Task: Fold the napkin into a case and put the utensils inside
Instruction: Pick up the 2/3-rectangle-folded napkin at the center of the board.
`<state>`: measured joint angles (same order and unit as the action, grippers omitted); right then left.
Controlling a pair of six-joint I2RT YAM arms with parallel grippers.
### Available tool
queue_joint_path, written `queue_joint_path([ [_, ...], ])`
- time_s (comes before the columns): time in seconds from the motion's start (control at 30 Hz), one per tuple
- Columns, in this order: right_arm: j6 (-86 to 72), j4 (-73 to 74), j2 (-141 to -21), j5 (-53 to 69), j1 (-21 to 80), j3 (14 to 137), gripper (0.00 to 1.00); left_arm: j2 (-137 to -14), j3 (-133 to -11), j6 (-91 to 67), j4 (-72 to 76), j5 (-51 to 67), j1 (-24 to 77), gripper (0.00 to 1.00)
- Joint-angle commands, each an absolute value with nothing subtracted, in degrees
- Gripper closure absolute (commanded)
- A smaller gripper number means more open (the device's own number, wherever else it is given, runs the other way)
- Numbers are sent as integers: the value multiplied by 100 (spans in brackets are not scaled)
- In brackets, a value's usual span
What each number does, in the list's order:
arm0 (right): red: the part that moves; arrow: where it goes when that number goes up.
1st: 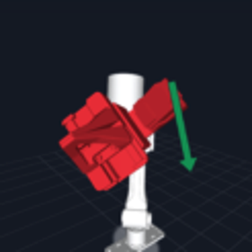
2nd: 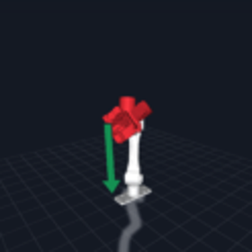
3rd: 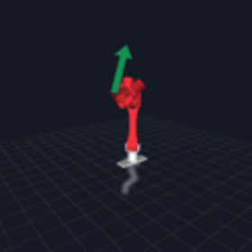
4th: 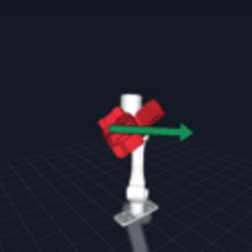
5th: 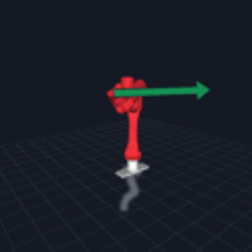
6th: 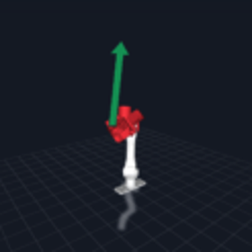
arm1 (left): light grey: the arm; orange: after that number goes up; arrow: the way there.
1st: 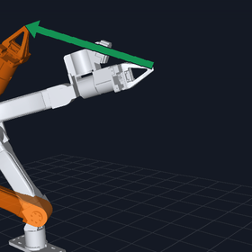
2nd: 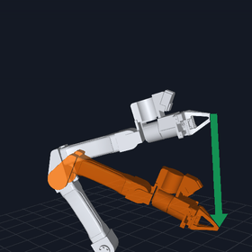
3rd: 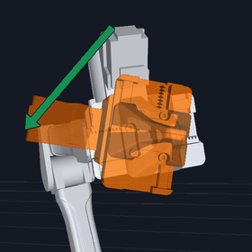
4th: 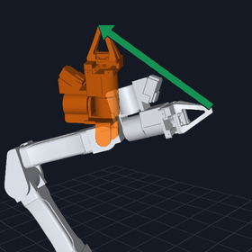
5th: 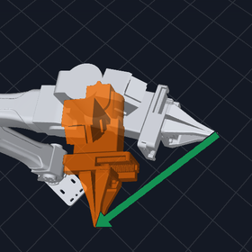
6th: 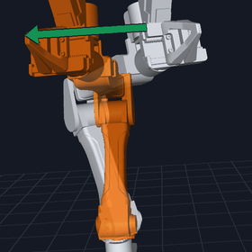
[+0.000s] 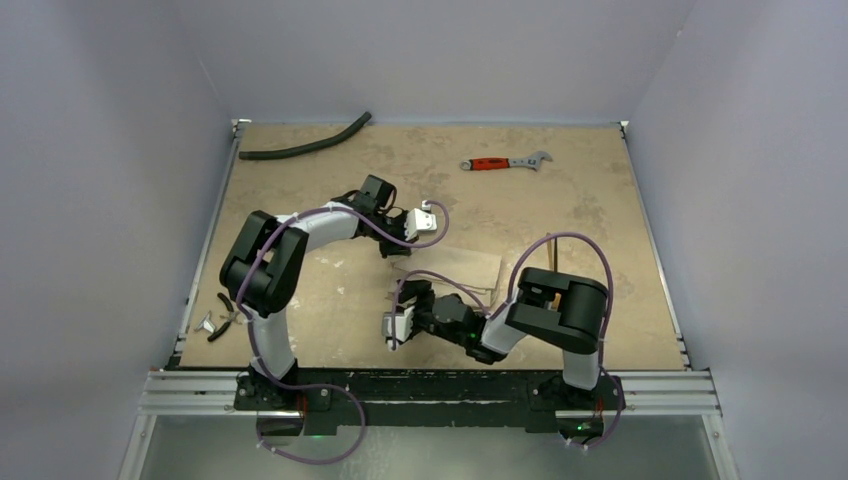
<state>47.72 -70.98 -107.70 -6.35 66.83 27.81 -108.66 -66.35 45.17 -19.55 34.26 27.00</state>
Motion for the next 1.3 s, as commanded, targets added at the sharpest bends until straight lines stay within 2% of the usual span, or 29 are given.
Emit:
queue_joint_path([
  [0.0, 4927, -6380, -11151, -886, 6751, 2899, 32, -11030, -6472, 4351, -2317, 3199, 2637, 98],
  [0.27, 5045, -6084, -11490, -1264, 6806, 3172, 35, -11117, -6596, 4307, -2473, 3094, 2615, 99],
  [0.53, 4837, -5414, -11711, -1784, 7044, 3574, 42, -11047, -6460, 4385, -2544, 3095, 2553, 100],
  [0.67, 4552, -5274, -11767, -2222, 7088, 3778, 43, -10972, -6387, 4436, -2608, 3134, 2495, 100],
  [1.27, 3875, -3462, -11033, -2162, 7418, 4134, 41, -10852, -5951, 4853, -2835, 2794, 2399, 100],
])
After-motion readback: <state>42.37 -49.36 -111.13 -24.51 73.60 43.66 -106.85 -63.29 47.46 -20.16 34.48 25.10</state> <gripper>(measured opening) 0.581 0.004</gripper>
